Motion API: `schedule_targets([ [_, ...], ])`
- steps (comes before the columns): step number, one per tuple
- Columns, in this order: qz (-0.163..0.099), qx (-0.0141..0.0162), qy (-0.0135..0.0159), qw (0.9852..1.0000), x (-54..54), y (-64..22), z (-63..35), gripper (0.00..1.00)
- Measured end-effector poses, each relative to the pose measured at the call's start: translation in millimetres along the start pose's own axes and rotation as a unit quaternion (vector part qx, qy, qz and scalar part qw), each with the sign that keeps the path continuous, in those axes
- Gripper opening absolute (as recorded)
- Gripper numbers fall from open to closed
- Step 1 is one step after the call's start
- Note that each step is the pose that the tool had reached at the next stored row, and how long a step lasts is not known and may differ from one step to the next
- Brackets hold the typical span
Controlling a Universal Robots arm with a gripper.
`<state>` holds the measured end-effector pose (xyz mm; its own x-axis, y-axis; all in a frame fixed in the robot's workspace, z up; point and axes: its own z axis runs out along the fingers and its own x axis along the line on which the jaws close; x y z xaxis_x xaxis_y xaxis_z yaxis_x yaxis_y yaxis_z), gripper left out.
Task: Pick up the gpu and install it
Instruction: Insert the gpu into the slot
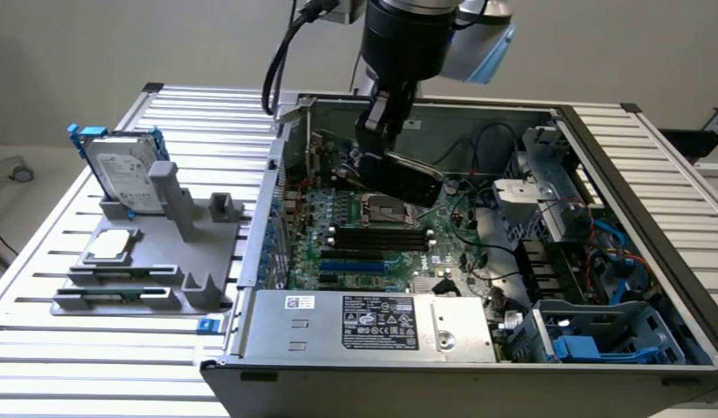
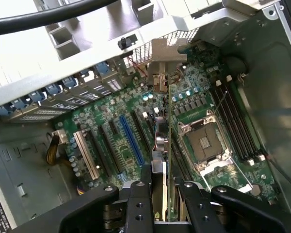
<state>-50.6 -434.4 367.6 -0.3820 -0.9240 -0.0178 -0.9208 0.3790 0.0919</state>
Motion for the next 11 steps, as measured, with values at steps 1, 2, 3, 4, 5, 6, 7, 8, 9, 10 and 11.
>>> schedule_targets([
  [1,-0.008,0.0003,0.0005,1.0,0.0,0.0,0.0,0.26],
  [2,-0.016,0.0006,0.0011,0.9999,0.0,0.0,0.0,0.26],
  [3,-0.026,0.0011,0.0018,0.9997,0.0,0.0,0.0,0.26],
  [4,-0.035,0.0017,0.0023,0.9994,0.0,0.0,0.0,0.26],
  [5,-0.044,0.0026,0.0026,0.999,0.1,0.0,0.0,0.26],
  [6,-0.053,0.0037,0.003,0.9986,0.1,0.0,0.0,0.26],
  [7,-0.062,0.005,0.0033,0.9981,0.1,0.0,0.0,0.26],
  [8,-0.071,0.0065,0.0035,0.9975,0.1,0.0,0.0,0.26],
  [9,-0.08,0.0081,0.0037,0.9968,0.1,0.0,0.0,0.26],
  [10,-0.089,0.01,0.0037,0.996,0.1,0.0,0.0,0.26],
  [11,-0.098,0.0119,0.0038,0.9951,0.1,0.0,0.1,0.26],
])
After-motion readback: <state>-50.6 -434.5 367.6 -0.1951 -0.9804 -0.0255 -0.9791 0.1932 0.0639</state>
